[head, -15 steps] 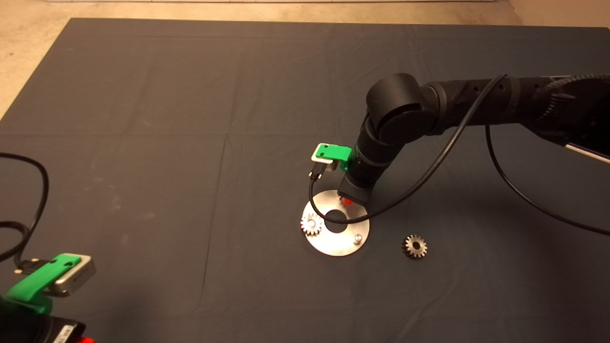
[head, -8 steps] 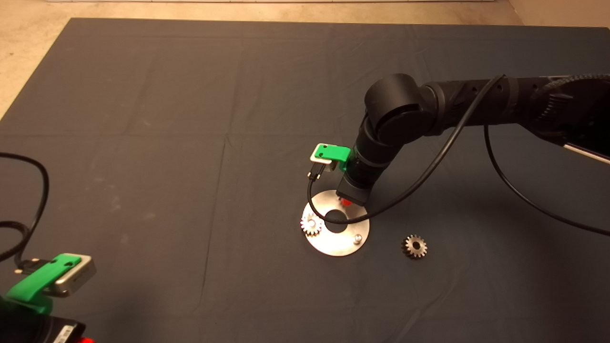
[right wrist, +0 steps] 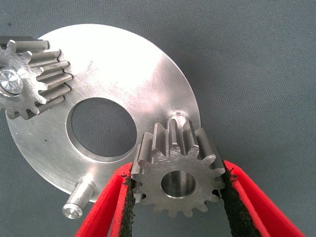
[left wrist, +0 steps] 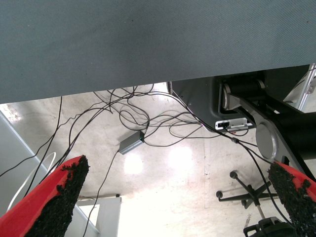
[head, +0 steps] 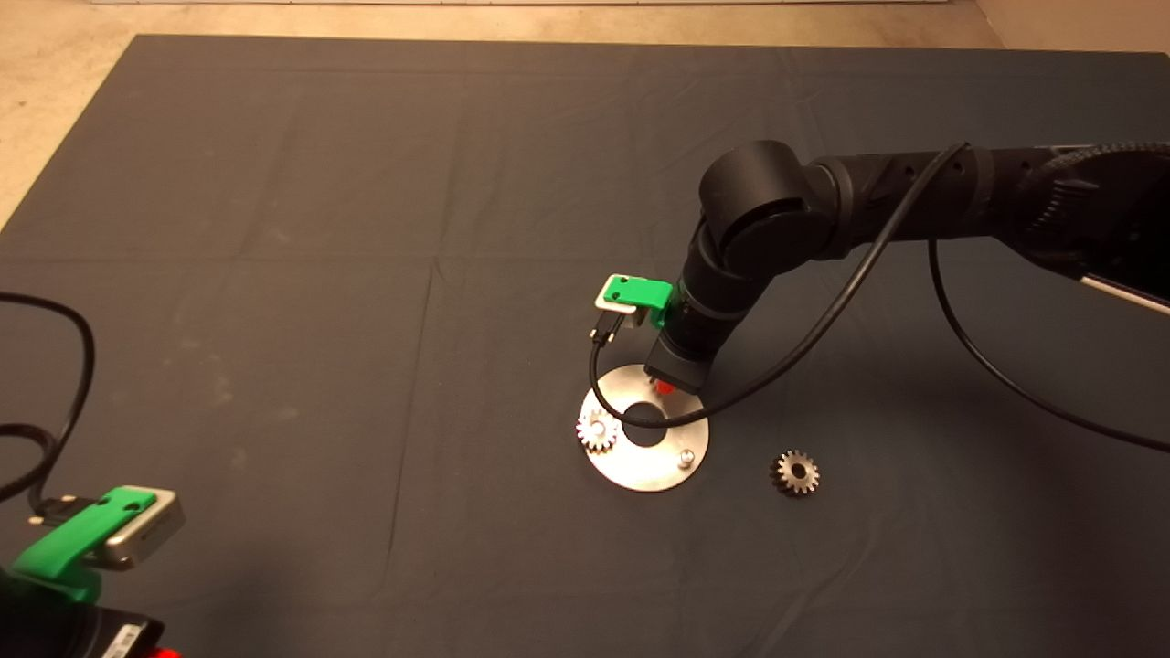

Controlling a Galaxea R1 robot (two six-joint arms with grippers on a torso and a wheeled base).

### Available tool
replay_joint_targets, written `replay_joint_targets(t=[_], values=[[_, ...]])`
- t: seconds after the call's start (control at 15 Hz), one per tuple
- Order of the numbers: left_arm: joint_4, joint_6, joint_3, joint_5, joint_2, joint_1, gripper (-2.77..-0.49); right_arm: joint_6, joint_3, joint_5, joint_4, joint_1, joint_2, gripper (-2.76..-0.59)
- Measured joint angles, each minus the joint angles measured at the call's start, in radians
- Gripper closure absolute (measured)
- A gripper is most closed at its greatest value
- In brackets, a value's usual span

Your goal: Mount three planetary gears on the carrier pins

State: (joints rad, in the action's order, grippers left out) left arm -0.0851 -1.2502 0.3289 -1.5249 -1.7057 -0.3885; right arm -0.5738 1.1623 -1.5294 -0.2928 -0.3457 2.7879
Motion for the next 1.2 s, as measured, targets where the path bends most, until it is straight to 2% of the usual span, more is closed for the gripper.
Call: replay_joint_targets(t=[0.67,1.2], values=[[0.000,0.000,0.000,0.000,0.000,0.000,-2.62,-0.001,0.008,-0.006,0.000,0.002,0.005,-1.10],[0.000,0.000,0.000,0.000,0.000,0.000,-2.62,-0.026,0.009,-0.015,0.000,0.002,0.013,-1.10]])
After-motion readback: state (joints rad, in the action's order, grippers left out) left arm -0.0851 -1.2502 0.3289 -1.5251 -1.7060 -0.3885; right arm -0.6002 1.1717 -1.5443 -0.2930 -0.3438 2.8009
